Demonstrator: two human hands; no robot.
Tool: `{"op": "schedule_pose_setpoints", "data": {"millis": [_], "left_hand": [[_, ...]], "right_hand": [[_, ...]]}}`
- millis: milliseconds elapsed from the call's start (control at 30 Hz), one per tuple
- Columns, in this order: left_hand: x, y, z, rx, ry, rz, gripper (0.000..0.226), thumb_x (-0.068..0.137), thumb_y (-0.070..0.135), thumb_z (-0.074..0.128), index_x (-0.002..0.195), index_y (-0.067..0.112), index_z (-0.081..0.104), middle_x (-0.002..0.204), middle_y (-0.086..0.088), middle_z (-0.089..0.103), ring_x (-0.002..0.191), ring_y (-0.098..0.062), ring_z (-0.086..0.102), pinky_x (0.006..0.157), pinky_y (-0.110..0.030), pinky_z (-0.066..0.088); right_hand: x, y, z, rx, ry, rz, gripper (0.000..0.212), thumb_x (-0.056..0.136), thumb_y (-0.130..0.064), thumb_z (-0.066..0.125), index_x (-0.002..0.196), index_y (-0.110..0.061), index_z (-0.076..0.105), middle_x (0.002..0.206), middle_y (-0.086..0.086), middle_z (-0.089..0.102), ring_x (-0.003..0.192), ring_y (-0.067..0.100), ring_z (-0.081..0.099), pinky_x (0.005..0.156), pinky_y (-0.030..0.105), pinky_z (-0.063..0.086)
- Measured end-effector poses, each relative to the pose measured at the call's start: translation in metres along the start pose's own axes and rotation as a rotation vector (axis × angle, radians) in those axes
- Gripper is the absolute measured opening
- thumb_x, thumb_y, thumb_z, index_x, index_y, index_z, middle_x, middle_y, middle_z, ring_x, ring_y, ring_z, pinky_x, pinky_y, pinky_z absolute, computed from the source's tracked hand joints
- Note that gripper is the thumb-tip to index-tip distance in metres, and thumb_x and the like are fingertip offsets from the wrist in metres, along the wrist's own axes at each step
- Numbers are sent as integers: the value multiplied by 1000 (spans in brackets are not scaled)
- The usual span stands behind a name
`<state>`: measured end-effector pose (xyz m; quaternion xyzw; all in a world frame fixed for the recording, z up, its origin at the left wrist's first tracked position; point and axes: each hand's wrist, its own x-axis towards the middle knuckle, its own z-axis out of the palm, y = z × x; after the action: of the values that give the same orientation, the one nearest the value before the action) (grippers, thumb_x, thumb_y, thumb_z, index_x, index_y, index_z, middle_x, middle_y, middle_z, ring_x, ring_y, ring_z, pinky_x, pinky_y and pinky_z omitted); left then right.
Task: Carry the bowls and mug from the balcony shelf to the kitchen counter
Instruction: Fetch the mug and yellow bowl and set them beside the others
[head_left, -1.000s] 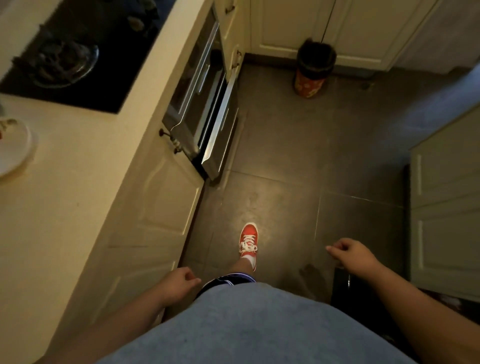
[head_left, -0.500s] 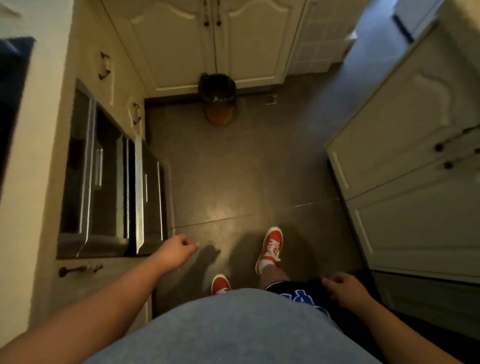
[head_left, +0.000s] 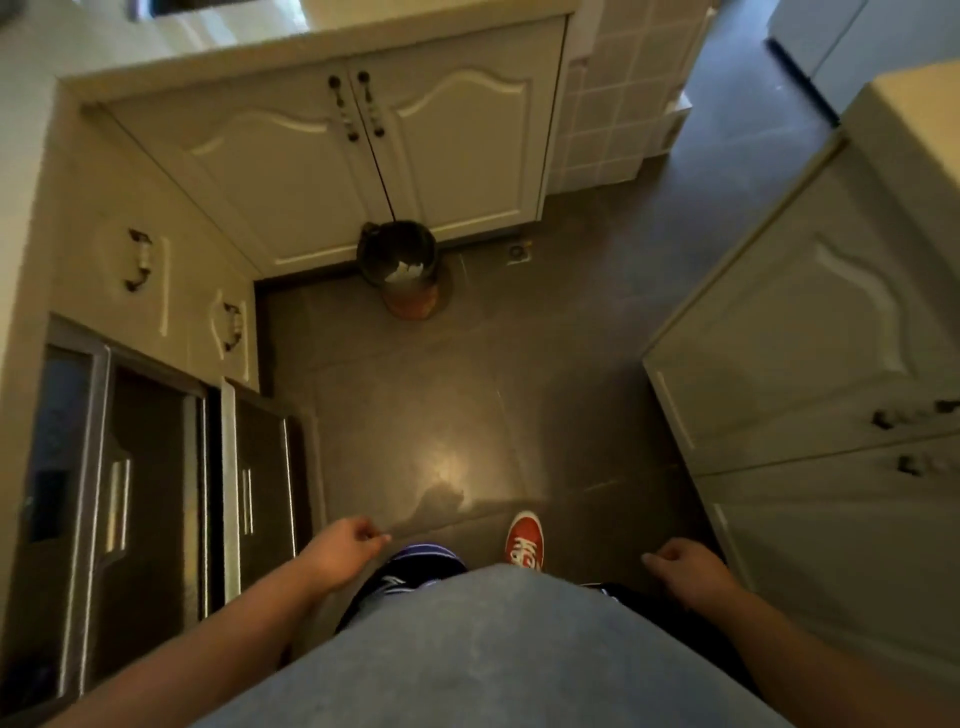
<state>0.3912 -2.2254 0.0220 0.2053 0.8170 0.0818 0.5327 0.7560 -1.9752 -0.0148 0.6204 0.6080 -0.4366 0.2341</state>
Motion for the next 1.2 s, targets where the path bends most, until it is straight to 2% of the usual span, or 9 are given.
{"op": "schedule_pose_setpoints", "data": {"millis": [100, 333, 433, 500, 700, 767, 867, 967, 1200], "left_hand": [[12, 2, -20, -37, 37, -59, 8, 91, 32, 62, 87, 26, 63, 91, -5, 70, 84, -19, 66, 84, -41, 55], [79, 18, -80, -21, 18, -140, 11, 90, 32, 63, 93, 22, 65, 91, -2, 69, 80, -15, 64, 78, -33, 52], [123, 37, -125, 29, -4, -119, 15, 90, 34, 62, 97, 22, 67, 95, 0, 70, 87, -13, 65, 80, -31, 52], [147, 57, -162, 37, -7, -92, 11, 90, 36, 62, 94, 27, 66, 90, 5, 69, 83, -9, 65, 73, -27, 51], [208, 156, -265, 107, 21, 24, 10, 92, 36, 60, 82, 35, 57, 86, 9, 64, 79, -4, 62, 61, -19, 44], [232, 198, -281, 183, 5, 72, 9, 92, 35, 59, 89, 28, 63, 89, 5, 66, 81, -8, 63, 66, -24, 47], [269, 268, -290, 225, -34, 149, 19, 93, 32, 58, 103, 17, 66, 94, -2, 67, 85, -14, 63, 75, -29, 49], [301, 339, -286, 213, -83, 205, 20, 94, 31, 58, 106, 16, 63, 95, -5, 66, 85, -17, 63, 77, -34, 50], [362, 471, -284, 325, -112, 227, 23, 92, 38, 59, 105, 21, 63, 94, -1, 64, 90, -17, 62, 85, -36, 52]], "right_hand": [[26, -63, -33, 18, -1, -57, 21, 88, -37, 67, 81, -17, 64, 77, 5, 68, 69, 19, 66, 55, 26, 44], [100, -197, -78, -15, 17, -175, 23, 87, -34, 69, 74, -16, 63, 70, 5, 66, 67, 19, 63, 58, 27, 45], [123, -235, -96, 4, 25, -150, 23, 89, -30, 68, 82, -9, 64, 75, 12, 66, 70, 25, 62, 62, 29, 46], [129, -251, -110, 26, 30, -106, 24, 90, -29, 67, 91, -5, 66, 80, 15, 66, 67, 24, 62, 58, 30, 46], [134, -267, -154, 77, 97, -17, 22, 92, -30, 64, 94, -9, 69, 85, 9, 68, 76, 21, 64, 65, 28, 46], [137, -264, -166, 131, 127, 27, 21, 93, -26, 64, 93, -5, 70, 81, 11, 67, 70, 21, 62, 66, 28, 45], [147, -252, -181, 213, 131, 114, 23, 92, -21, 65, 91, 2, 69, 64, 7, 60, 55, 15, 53, 53, 25, 40], [169, -238, -192, 289, 113, 217, 25, 92, -22, 65, 94, 3, 68, 72, 11, 63, 57, 16, 55, 50, 23, 42], [243, -237, -238, 388, 64, 301, 24, 90, -25, 68, 76, -5, 67, 64, 10, 64, 59, 22, 59, 63, 32, 46]]}}
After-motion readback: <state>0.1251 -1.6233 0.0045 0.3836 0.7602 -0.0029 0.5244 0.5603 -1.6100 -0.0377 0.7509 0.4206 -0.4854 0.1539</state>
